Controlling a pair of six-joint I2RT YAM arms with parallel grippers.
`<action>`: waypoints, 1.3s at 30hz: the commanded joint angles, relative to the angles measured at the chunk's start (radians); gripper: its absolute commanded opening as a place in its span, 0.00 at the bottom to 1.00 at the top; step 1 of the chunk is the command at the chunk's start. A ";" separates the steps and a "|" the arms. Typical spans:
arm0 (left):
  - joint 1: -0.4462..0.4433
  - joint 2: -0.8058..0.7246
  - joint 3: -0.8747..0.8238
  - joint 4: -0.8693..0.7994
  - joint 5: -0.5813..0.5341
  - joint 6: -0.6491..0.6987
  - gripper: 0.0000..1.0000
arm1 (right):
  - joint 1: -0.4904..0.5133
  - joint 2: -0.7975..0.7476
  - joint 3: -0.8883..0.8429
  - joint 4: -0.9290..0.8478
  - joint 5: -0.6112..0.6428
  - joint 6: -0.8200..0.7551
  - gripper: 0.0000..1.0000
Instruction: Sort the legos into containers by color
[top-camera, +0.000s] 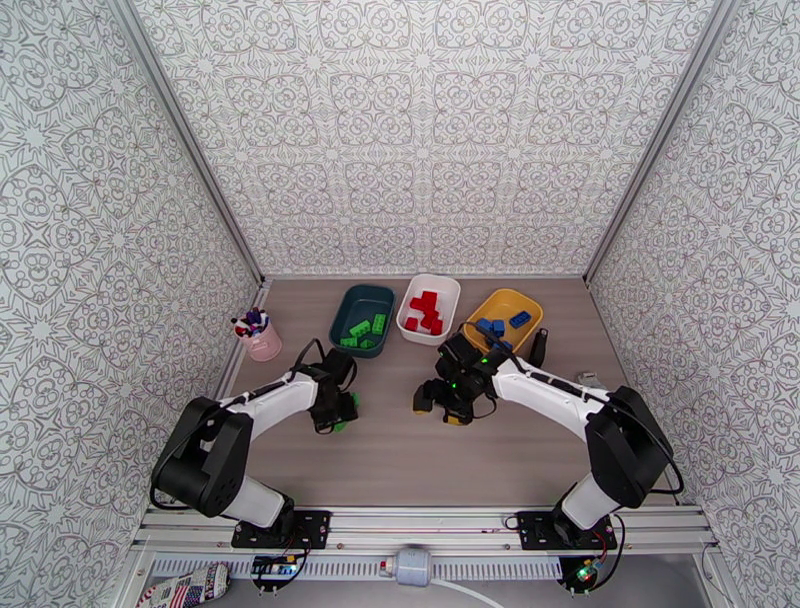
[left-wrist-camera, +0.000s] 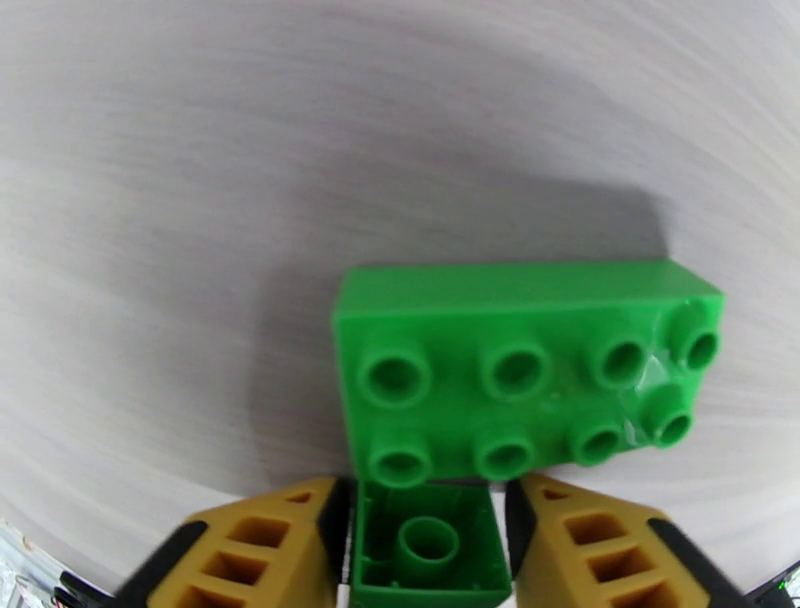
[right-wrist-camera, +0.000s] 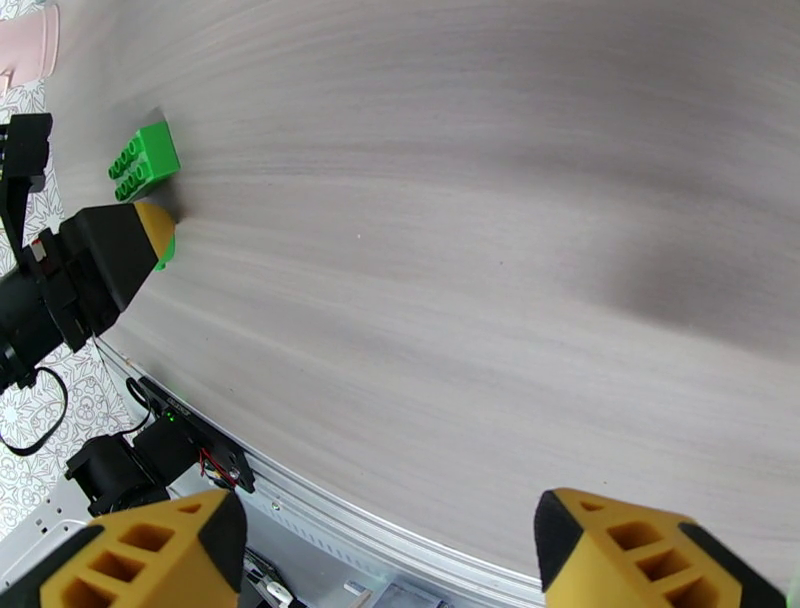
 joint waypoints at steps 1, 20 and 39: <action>-0.017 0.030 -0.004 0.028 0.037 0.008 0.40 | 0.009 -0.038 -0.023 -0.018 0.021 -0.018 0.81; -0.087 -0.123 0.089 0.063 0.201 -0.066 0.35 | 0.009 0.150 0.215 0.022 -0.071 -0.032 0.81; 0.184 0.287 0.715 -0.037 0.316 0.058 0.44 | -0.123 0.425 0.739 0.096 -0.257 0.115 0.81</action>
